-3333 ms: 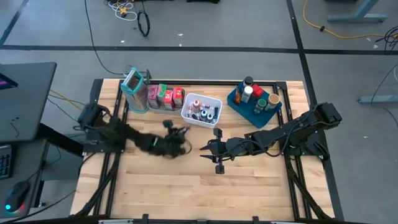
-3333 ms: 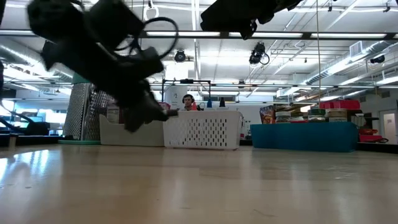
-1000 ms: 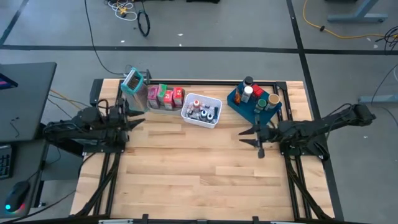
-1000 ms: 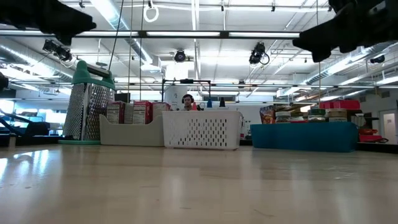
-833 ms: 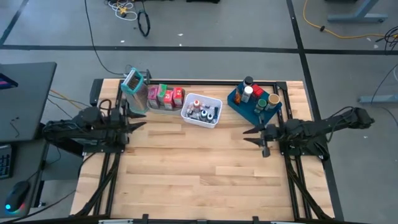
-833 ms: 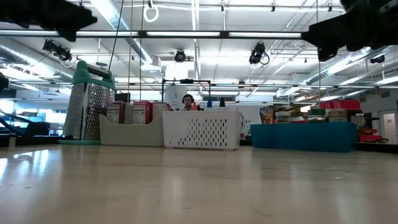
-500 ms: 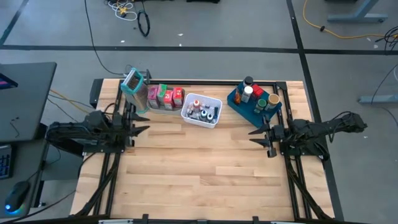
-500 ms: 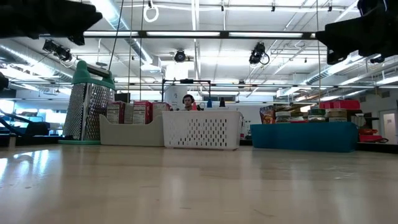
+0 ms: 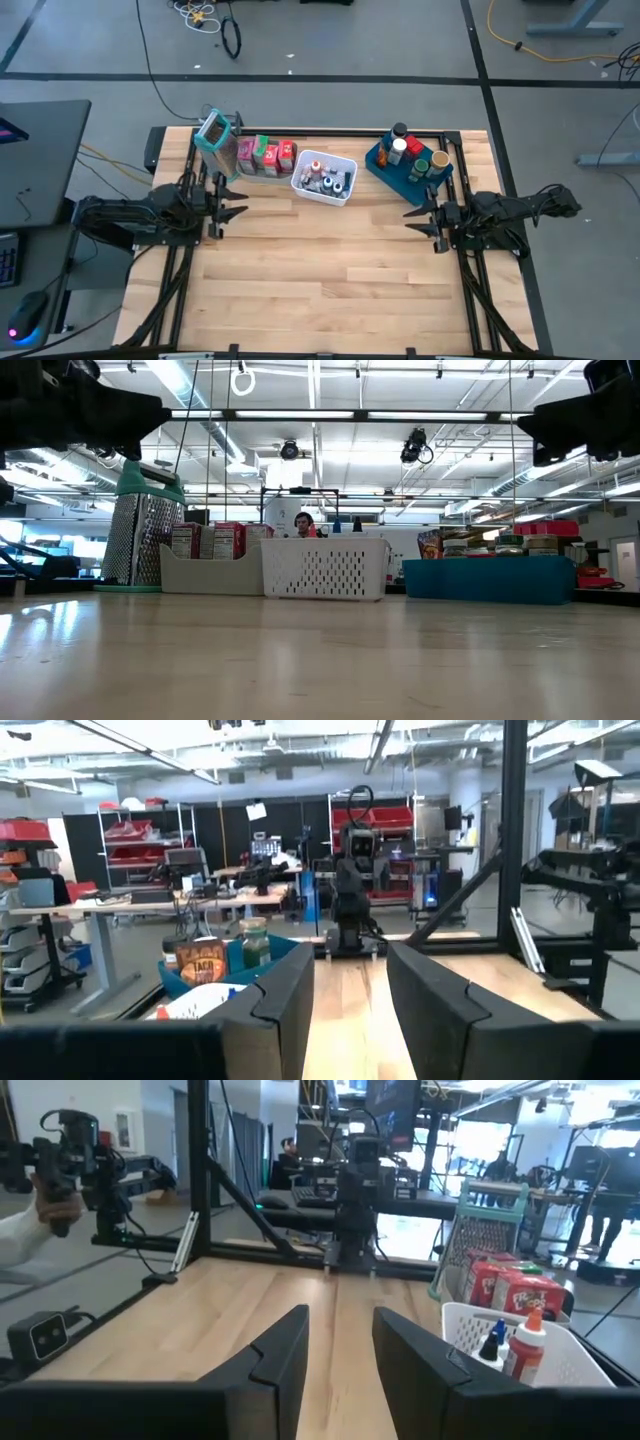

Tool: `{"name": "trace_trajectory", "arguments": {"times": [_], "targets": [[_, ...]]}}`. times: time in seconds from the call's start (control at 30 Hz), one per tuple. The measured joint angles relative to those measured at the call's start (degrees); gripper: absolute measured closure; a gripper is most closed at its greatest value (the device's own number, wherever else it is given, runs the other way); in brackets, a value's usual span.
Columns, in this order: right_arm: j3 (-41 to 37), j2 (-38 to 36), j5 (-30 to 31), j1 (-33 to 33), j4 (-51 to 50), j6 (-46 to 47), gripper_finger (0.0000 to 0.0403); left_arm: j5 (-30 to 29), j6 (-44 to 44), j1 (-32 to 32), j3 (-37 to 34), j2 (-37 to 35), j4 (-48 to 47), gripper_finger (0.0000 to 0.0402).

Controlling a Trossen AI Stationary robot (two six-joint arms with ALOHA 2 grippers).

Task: Pick & Place Kitchen Items
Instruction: Return to Home Position

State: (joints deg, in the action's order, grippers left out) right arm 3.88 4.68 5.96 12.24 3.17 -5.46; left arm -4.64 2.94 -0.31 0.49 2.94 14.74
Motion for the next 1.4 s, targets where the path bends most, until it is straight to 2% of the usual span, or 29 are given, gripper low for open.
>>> {"name": "trace_trajectory", "arguments": {"times": [0.13, 0.4, 1.4], "targets": [[0.0, -0.7, -0.4, 0.0, -0.9, 0.4, 0.0279, -0.2, -0.1, 0.0, 0.0, 0.0, -1.2, 0.0264], [-3.1, -0.7, -6.0, 0.0, -0.6, 0.1, 0.0279, -0.2, -0.2, 0.0, 0.0, 0.0, -1.3, 0.0264], [-3.0, -0.7, -5.4, 0.0, -2.6, 1.9, 0.0279, -0.2, -0.2, 0.0, -0.1, 0.0, -1.2, 0.0264]]}}
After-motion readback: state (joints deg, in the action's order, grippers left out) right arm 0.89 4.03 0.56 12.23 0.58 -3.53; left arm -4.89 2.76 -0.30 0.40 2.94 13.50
